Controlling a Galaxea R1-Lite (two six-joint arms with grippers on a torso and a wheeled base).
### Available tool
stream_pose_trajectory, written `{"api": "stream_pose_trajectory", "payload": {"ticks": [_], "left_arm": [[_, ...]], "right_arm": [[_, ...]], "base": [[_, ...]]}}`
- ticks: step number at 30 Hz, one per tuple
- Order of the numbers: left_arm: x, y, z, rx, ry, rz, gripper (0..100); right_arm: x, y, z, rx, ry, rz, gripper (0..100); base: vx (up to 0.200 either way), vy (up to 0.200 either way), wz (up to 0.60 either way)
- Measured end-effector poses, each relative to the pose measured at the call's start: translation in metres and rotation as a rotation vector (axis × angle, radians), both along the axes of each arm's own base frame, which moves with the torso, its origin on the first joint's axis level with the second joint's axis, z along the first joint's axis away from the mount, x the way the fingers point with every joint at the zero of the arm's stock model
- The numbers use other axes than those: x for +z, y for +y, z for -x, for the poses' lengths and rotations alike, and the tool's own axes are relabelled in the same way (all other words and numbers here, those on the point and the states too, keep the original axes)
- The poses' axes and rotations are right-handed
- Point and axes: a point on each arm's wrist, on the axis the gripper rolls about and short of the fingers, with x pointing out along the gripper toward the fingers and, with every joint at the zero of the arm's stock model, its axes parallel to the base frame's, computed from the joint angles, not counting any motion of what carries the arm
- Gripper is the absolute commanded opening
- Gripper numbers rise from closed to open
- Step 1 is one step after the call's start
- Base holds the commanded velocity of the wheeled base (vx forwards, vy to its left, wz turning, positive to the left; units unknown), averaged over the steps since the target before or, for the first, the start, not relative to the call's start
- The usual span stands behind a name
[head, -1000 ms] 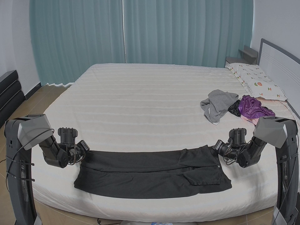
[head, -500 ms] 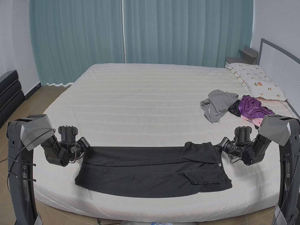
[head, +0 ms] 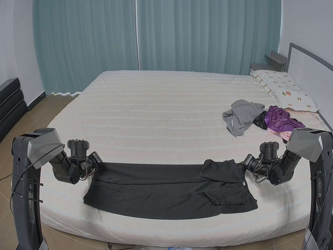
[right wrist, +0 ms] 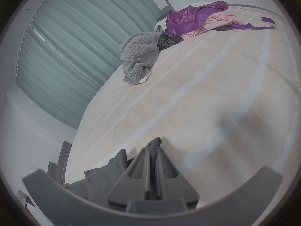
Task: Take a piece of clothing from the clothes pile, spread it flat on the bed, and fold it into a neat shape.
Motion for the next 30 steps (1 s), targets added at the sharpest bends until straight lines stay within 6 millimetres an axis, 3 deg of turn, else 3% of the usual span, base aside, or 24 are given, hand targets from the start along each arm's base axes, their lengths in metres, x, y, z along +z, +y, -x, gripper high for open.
{"api": "stream_pose_trajectory", "payload": {"ticks": [1,8,14,21,25,30], "left_arm": [[0.000,0.000,0.000,0.000,0.001,-0.001,100],[-0.002,0.000,0.000,0.000,0.004,-0.001,100],[-0.003,0.002,0.007,0.018,0.023,0.019,100],[0.008,0.008,0.048,0.050,0.093,0.109,100],[0.019,0.010,0.068,0.056,0.105,0.133,100],[0.028,0.010,0.089,0.060,0.124,0.151,100]], "right_arm": [[0.000,0.000,0.000,0.001,0.000,0.000,100],[0.004,0.001,0.004,0.011,-0.023,-0.006,100],[0.024,0.002,0.010,0.020,-0.048,-0.026,100],[0.052,0.005,0.024,0.039,-0.049,-0.041,100],[0.061,0.007,0.047,0.076,-0.021,-0.057,100],[0.064,0.007,0.095,0.124,0.026,-0.082,100]], "base": [[0.000,0.000,0.00],[0.000,0.000,0.00],[0.000,0.000,0.00],[0.000,0.000,0.00],[0.000,0.000,0.00],[0.000,0.000,0.00]]}}
